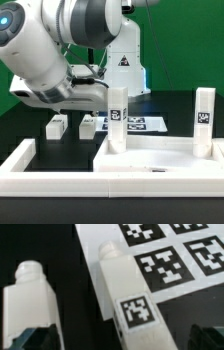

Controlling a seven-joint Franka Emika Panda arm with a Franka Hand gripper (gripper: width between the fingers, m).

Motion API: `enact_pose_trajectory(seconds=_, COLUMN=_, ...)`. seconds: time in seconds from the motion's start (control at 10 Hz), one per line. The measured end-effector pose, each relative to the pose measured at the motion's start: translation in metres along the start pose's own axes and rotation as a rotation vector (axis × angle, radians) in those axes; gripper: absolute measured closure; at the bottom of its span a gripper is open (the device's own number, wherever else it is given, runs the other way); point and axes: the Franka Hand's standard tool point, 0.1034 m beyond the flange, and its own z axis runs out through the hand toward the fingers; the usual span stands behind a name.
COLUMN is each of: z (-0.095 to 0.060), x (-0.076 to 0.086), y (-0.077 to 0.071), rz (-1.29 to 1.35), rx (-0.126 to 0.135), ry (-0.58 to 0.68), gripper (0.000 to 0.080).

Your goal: Assemble desk

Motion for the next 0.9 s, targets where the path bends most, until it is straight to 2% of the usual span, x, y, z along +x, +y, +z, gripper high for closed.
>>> enact_pose_trajectory(seconds=0.2, z=0.004, x=0.0, y=0.0, rz=0.016, rx=-0.005, ry=0.01, gripper=0.0151)
enact_pose_trajectory(seconds=0.5, z=0.007, x=0.013, y=0.005, rz=0.023, rx=-0.014, ry=0.031, gripper=0.0151)
enact_pose_trajectory(seconds=0.8, z=0.004, x=0.013, y=0.003, rz=0.021, rx=-0.012, ry=-0.03, gripper=0.0151)
enact_pose_trajectory(seconds=0.9, z=-0.004, x=0.011, y=0.002, rz=0.019, rx=-0.005, ry=-0.063, gripper=0.0151)
